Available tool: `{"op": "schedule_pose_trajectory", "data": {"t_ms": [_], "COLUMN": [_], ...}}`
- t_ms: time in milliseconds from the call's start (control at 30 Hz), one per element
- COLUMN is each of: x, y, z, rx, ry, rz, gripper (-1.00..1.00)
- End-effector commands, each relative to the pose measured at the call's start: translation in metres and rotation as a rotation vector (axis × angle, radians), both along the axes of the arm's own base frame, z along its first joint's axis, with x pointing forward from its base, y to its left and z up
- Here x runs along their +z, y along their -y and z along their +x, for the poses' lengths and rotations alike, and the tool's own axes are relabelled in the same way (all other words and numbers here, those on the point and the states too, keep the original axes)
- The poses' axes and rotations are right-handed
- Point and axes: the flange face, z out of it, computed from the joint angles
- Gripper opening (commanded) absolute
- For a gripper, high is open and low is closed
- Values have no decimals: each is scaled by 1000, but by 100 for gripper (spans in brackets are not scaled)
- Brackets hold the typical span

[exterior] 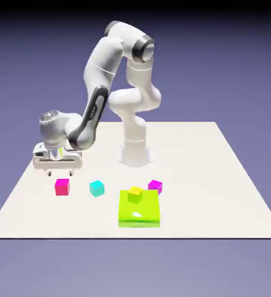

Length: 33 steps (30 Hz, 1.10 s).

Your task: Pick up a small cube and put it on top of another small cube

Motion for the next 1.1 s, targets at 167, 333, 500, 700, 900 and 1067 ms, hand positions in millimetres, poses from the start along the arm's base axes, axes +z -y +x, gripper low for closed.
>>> {"op": "schedule_pose_trajectory", "data": {"t_ms": [167,333,500,700,900,1067], "x": [-47,-34,3,10,16,37], "y": [-1,0,0,-53,-140,-211], "z": [-6,-4,0,34,67,82], "rx": [-3,-1,0,146,373,572], "ry": [-2,-1,0,-2,47,91], "rz": [6,2,1,44,143,182], "gripper": [0,-100,-100,-100,-100,-100]}}
